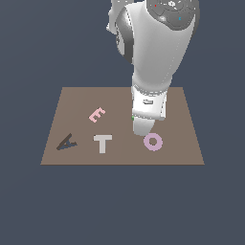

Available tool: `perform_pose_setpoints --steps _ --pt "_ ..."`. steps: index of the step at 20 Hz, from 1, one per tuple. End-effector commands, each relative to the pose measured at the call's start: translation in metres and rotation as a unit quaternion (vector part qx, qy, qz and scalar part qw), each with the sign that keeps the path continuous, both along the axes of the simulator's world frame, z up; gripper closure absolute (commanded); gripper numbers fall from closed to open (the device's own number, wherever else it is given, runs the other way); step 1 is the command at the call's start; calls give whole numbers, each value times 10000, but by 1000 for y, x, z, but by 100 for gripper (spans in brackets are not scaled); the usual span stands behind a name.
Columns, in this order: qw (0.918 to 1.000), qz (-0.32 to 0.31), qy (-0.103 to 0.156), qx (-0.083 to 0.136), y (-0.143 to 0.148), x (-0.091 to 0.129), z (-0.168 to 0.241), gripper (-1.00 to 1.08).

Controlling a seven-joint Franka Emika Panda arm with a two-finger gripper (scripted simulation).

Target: Insert a designated object into the corresponding slot on a board.

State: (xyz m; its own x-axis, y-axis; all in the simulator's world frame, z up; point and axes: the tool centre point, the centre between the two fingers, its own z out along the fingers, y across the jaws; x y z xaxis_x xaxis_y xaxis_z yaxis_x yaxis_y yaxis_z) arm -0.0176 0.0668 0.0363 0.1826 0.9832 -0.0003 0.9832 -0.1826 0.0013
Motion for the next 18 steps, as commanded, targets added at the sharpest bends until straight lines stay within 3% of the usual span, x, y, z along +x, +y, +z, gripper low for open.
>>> perform_pose_setpoints --steps 1,9,18 --pt "9982 593 -2 -1 7 0 1 108" --pt "9781 2083 0 -3 23 -4 3 108" --pt "9512 3087 3 -3 34 -10 4 108"
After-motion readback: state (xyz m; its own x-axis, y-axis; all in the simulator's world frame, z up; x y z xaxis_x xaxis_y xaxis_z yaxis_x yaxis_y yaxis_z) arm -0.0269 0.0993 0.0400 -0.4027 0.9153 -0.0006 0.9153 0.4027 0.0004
